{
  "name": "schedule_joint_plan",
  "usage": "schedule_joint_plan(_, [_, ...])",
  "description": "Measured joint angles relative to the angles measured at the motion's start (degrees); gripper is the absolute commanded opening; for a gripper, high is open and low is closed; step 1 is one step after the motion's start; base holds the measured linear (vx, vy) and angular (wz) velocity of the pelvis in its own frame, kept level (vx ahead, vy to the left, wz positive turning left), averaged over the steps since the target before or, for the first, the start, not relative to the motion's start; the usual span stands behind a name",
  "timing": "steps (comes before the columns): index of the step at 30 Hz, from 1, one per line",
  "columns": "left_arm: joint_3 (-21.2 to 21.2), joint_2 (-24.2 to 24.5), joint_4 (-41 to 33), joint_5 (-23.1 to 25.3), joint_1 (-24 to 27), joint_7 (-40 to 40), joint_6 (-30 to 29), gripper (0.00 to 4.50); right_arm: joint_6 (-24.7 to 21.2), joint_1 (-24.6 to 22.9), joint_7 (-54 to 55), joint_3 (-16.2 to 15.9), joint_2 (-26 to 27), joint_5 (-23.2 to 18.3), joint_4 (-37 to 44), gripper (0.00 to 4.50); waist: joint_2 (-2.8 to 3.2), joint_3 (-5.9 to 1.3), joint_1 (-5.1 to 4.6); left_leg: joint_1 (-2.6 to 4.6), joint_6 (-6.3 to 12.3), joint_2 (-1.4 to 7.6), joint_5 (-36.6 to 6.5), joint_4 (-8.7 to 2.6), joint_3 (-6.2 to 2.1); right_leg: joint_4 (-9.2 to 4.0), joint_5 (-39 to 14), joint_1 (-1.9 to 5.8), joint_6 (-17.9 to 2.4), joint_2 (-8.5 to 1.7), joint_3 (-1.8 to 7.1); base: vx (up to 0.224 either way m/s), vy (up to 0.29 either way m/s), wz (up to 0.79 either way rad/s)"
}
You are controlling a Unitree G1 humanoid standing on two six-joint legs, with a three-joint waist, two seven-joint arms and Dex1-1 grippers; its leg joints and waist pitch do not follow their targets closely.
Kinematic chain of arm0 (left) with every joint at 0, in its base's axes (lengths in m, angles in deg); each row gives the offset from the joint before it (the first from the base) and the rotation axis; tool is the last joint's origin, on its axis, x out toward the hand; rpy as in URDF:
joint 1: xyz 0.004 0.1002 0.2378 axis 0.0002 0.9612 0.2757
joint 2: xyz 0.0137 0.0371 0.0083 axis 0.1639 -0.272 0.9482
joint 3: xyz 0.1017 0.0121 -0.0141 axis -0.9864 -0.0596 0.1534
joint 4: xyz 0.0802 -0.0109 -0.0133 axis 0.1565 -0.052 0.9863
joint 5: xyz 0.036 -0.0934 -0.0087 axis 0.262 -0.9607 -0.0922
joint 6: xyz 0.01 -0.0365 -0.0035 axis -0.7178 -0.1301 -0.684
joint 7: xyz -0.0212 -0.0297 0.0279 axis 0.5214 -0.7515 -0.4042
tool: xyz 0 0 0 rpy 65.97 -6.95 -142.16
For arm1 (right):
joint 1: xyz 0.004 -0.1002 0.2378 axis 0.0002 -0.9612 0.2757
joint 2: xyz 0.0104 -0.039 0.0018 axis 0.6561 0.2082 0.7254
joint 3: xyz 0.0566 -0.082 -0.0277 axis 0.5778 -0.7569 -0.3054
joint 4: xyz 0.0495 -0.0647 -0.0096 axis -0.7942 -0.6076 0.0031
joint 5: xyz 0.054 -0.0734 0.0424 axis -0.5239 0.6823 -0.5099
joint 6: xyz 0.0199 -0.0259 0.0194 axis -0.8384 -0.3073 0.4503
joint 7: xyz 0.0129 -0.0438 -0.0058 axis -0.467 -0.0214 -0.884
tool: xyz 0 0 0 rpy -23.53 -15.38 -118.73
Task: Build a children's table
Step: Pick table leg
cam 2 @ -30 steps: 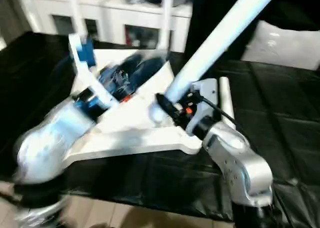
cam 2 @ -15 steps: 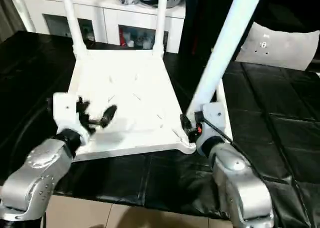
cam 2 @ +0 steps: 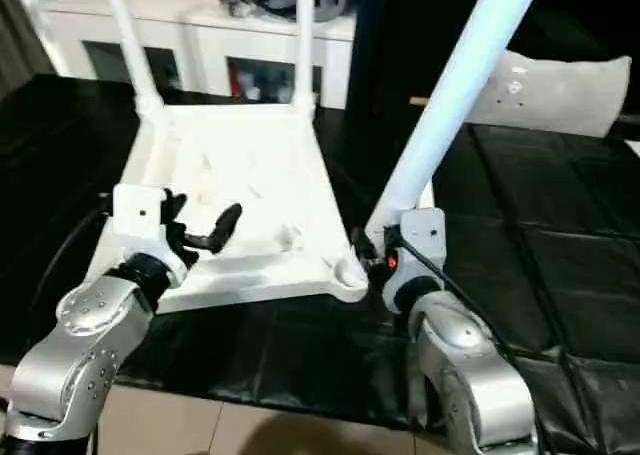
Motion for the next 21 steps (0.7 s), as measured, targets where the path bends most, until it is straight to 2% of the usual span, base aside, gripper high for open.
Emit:
schedule_joint_plan(2, [-0.05,0.47,0.00,0.15,0.01,0.47,0.00,4.50,0.62,0.01,-0.15,0.04,0.01,0.36,-0.26,1.89,0.02,0.01,-0.08,0.16,0.33,-0.06,-0.19,0.03,-0.05,-1.03,0.60,0.51,0.29,-0.11,0.17,-0.012,0.068,-0.02])
schedule_joint_plan(4, [-0.08,0.62,0.00,0.16,0.05,0.56,-0.01,4.50,1.16,0.01,-0.38,0.12,0.13,0.30,-0.28,1.89,0.04,0.03,-0.21,0.19,0.61,-0.19,-0.35,0.14,0.15,-1.40,0.88,0.69,0.55,-0.33,0.34,-0.005,0.069,-0.02])
schedule_joint_plan(6, [-0.13,0.60,0.00,0.12,0.27,0.85,-0.01,4.50,1.24,0.00,-0.81,0.16,0.50,0.17,-0.31,1.89,0.04,0.04,-0.42,0.17,0.86,-0.41,-0.50,0.16,0.48,-1.66,1.21,0.71,0.81,-0.75,0.37,-0.004,0.063,-0.03])
schedule_joint_plan(7, [-0.20,0.59,0.00,-0.02,0.44,1.34,0.00,4.50,1.26,0.00,-1.17,0.20,0.50,0.06,-0.48,1.89,0.08,0.05,-0.47,0.33,0.96,-0.41,-0.59,0.25,0.85,-1.75,1.35,0.43,1.05,-0.70,0.74,-0.020,0.050,-0.09])
schedule_joint_plan(8, [-0.23,0.54,-0.01,-0.04,1.01,1.61,-0.07,4.50,1.26,0.01,-1.37,0.19,0.61,-0.55,-0.95,1.89,0.13,0.09,-0.06,0.98,1.23,-0.11,-0.87,0.38,2.08,-1.87,1.46,0.21,1.22,-0.13,2.00,-0.020,0.050,-0.09])
schedule_joint_plan(10, [-0.28,0.58,-0.02,0.00,1.29,1.61,-0.44,4.50,1.26,-0.08,-1.76,0.15,0.66,-0.99,-1.36,1.89,0.16,0.09,0.06,1.59,1.25,-0.07,-1.67,0.92,3.22,-1.60,1.58,-0.13,1.43,0.36,3.83,-0.027,0.060,-0.50])
schedule_joint_plan(11, [-0.70,0.58,-0.11,0.12,1.09,1.59,-1.02,4.50,1.28,0.02,-2.14,0.17,0.29,-0.94,-1.48,1.89,-0.03,0.02,0.00,1.50,1.55,-0.15,-2.09,1.10,3.67,-1.43,1.74,-0.12,1.70,0.42,4.85,-0.019,0.068,-0.60])
schedule_joint_plan(12, [-1.14,0.57,-0.20,0.22,0.80,1.60,-1.55,4.50,1.29,-0.06,-2.41,0.18,-0.05,-0.88,-1.70,1.89,0.16,-0.02,-0.38,1.10,1.75,-0.72,-2.16,1.08,3.11,-1.49,1.95,-0.18,2.00,-0.06,4.68,0.058,0.084,-0.39])
schedule_joint_plan(14, [-2.24,0.64,-0.32,0.99,0.20,1.57,-2.28,4.50,2.05,0.24,-3.19,-0.32,-1.31,0.13,-2.83,1.89,0.17,-0.07,-1.58,0.82,2.41,-1.36,-2.20,1.21,3.10,-1.69,2.39,-0.47,2.26,-0.75,4.66,0.058,0.084,-0.12])
schedule_joint_plan(15, [-2.35,0.85,-0.32,1.13,0.15,1.60,-2.40,4.50,2.34,0.54,-3.56,-0.53,-1.30,0.50,-3.48,1.89,0.27,-0.10,-1.86,0.88,2.62,-1.58,-2.17,1.22,3.10,-1.72,2.43,-0.59,2.29,-0.96,4.66,0.006,0.071,0.04])
schedule_joint_plan(17, [-2.26,1.46,-0.31,1.62,0.13,1.56,-2.48,4.50,2.66,1.43,-3.77,-1.21,-1.08,1.01,-4.68,1.89,0.72,0.02,-1.99,0.81,2.75,-1.78,-2.19,1.27,3.05,-2.00,2.62,-0.52,2.23,-1.12,4.65,0.000,0.054,0.06])
schedule_joint_plan(21, [-1.69,0.51,-0.32,1.14,0.23,1.63,-3.10,4.50,4.47,3.05,-3.76,-1.23,-1.26,1.36,-5.54,1.89,1.04,0.19,-1.67,0.83,2.75,-2.00,-2.20,1.27,2.82,-2.09,2.56,-0.32,2.37,-1.32,4.53,0.000,0.000,0.00])
